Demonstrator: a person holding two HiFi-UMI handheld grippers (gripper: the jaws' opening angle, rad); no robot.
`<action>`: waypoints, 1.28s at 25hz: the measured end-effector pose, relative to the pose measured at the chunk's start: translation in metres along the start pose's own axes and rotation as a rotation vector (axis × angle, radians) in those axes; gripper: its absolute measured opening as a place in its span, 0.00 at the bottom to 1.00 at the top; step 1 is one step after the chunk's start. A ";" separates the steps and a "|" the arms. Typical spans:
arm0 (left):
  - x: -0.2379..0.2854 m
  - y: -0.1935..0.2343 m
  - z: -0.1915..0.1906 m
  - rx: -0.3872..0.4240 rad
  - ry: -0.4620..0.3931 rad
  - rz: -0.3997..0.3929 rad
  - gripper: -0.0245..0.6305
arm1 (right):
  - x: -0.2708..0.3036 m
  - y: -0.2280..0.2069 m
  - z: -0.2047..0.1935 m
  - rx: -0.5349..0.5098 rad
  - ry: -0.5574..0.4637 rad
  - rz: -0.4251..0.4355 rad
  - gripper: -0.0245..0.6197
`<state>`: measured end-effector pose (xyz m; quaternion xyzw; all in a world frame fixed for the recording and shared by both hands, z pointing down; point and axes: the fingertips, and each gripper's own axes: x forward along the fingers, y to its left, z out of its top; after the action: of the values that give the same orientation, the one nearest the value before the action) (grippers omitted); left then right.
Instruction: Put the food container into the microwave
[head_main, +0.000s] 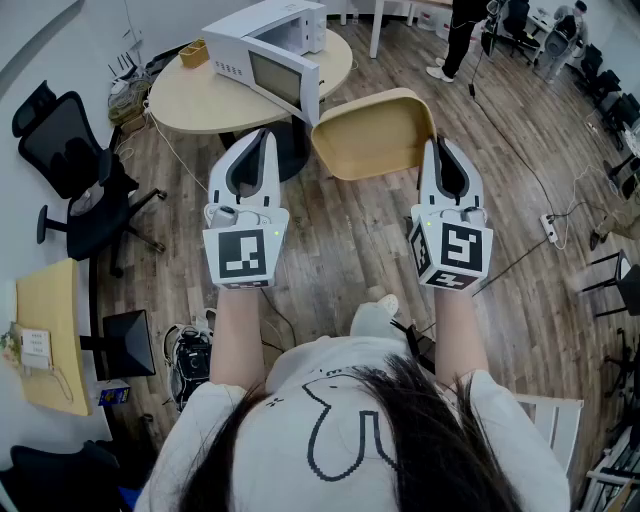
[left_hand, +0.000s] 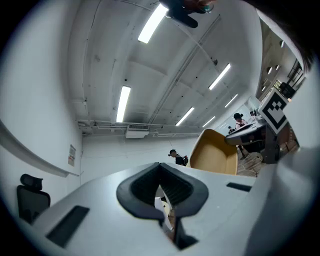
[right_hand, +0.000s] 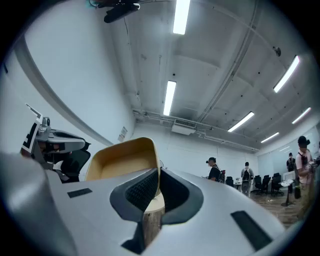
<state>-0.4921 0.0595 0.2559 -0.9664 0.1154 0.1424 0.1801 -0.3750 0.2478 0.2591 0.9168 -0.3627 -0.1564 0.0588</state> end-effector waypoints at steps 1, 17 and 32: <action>0.001 0.000 -0.002 0.005 0.010 0.002 0.05 | 0.002 0.000 -0.001 0.003 -0.001 0.000 0.10; 0.083 -0.011 -0.035 0.030 0.033 0.018 0.05 | 0.073 -0.040 -0.048 0.055 0.018 0.024 0.10; 0.264 -0.058 -0.059 0.035 0.075 0.072 0.05 | 0.217 -0.173 -0.093 0.080 0.035 0.052 0.10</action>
<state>-0.2157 0.0448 0.2428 -0.9630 0.1591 0.1106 0.1872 -0.0835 0.2250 0.2555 0.9113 -0.3913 -0.1239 0.0323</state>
